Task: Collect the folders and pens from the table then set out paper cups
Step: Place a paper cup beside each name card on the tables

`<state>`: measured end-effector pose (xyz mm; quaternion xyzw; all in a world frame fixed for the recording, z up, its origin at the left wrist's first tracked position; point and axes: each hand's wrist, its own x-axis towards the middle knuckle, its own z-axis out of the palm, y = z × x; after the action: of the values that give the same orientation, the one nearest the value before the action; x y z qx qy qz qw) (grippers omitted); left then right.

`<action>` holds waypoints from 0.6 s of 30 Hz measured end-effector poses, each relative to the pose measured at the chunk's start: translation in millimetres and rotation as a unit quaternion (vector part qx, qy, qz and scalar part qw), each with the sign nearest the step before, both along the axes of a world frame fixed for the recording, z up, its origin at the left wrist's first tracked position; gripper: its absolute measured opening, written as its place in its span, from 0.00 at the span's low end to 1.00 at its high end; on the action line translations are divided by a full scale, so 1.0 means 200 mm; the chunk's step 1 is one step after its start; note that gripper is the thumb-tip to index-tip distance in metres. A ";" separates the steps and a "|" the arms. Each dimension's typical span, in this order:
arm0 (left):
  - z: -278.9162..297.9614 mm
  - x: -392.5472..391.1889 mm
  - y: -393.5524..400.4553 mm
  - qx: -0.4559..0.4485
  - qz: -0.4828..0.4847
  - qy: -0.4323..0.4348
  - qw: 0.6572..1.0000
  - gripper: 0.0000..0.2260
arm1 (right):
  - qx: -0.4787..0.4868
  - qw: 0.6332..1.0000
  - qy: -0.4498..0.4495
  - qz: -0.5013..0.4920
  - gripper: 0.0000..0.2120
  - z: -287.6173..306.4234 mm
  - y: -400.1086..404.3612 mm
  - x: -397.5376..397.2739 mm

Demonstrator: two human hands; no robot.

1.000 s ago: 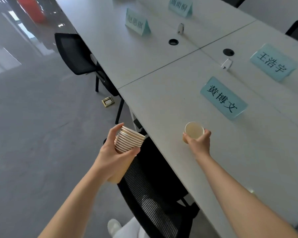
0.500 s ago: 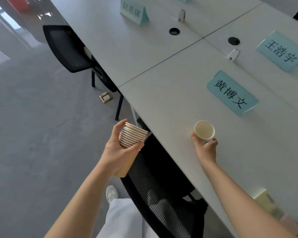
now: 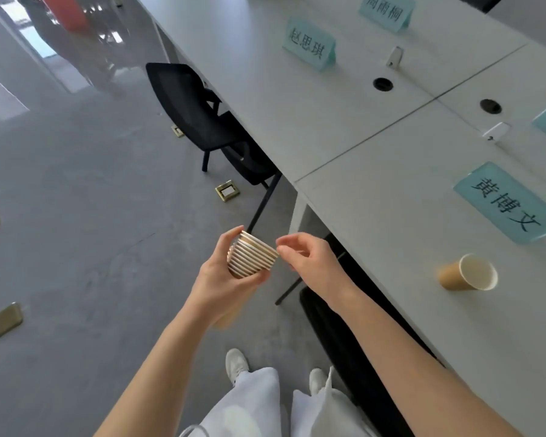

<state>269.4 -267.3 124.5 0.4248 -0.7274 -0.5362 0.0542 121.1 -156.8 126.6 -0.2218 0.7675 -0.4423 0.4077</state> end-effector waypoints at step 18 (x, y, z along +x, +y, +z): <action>0.00 0.18 -1.08 -0.038 -0.041 -0.026 0.998 0.31 | -0.005 0.981 0.128 0.148 0.09 0.10 -1.14 0.13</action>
<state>304.4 -482.5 123.9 0.4063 -0.7653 -0.4984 0.0294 146.7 -385.6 147.5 -0.3901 0.7696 -0.3487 0.3660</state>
